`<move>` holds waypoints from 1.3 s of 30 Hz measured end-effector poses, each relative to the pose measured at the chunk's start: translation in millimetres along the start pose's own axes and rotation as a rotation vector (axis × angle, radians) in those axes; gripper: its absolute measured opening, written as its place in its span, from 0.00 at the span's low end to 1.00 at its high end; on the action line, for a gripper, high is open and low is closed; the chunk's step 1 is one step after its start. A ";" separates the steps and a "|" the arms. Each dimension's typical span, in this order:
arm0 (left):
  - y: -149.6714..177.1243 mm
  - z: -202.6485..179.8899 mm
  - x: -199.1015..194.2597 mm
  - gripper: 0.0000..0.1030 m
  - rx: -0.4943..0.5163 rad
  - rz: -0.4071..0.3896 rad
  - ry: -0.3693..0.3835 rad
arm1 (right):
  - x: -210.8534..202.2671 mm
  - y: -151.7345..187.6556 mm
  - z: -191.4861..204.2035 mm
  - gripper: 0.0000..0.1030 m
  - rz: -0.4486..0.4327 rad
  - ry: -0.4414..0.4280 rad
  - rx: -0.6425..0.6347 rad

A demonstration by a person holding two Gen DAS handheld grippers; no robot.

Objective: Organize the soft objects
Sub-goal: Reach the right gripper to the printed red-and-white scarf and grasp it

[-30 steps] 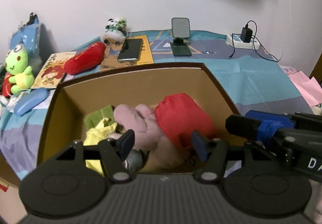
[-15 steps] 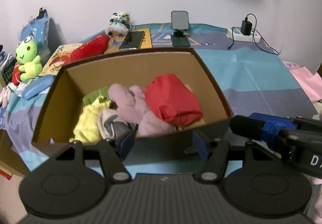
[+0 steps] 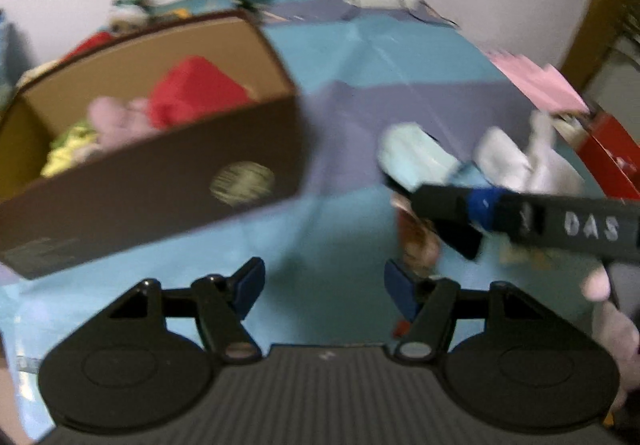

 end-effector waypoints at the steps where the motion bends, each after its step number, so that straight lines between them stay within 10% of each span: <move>1: 2.3 -6.0 4.0 0.66 0.014 0.009 0.017 | -0.8 2.5 -6.6 0.20 0.004 0.007 0.016; 19: -3.7 -51.2 65.0 0.67 0.063 0.027 0.082 | -3.6 15.2 -59.6 0.20 0.067 -0.059 0.149; 39: -6.6 -37.2 68.0 0.23 0.034 0.014 0.129 | 43.1 8.7 -57.2 0.19 0.206 -0.132 0.253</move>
Point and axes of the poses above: each gripper's, at about its wrist camera, not at the fingertips, and x roughly the way its jaws point, z to its left, y to its underside, the point moved 4 cm from there along x, roughly the way its jaws point, and after that the axes turned 10 degrees about z, right-handed, at the moved point
